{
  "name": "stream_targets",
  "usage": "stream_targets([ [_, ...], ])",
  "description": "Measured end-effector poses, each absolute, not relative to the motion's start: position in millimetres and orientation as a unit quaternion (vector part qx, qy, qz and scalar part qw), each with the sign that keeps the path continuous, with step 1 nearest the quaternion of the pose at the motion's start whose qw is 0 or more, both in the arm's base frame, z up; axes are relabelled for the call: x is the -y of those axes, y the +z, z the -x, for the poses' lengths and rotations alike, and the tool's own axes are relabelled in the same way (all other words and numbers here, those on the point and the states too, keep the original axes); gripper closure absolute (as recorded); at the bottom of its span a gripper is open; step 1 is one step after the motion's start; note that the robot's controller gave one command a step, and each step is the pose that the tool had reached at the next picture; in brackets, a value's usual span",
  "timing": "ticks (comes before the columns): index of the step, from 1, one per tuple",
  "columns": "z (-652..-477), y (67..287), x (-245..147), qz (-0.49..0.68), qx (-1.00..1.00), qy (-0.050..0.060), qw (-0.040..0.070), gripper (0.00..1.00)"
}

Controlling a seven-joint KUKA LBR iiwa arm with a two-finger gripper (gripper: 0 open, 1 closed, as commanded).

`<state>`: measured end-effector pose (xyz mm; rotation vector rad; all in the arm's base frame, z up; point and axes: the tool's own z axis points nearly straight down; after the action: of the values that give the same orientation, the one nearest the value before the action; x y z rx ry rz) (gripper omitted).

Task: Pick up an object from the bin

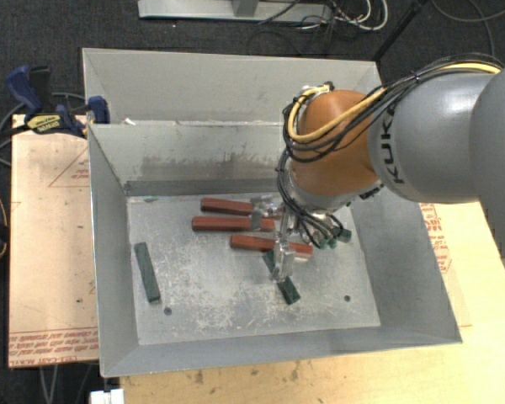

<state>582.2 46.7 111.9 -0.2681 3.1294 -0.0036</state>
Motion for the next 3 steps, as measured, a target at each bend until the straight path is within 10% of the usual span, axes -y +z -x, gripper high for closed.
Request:
stream_targets([
  [2,-652.5,71,-100,-0.042,-0.999,0.001,0.001,0.0],
  [3,-652.1,72,-100,-0.042,-0.999,0.001,0.002,1.0],
])
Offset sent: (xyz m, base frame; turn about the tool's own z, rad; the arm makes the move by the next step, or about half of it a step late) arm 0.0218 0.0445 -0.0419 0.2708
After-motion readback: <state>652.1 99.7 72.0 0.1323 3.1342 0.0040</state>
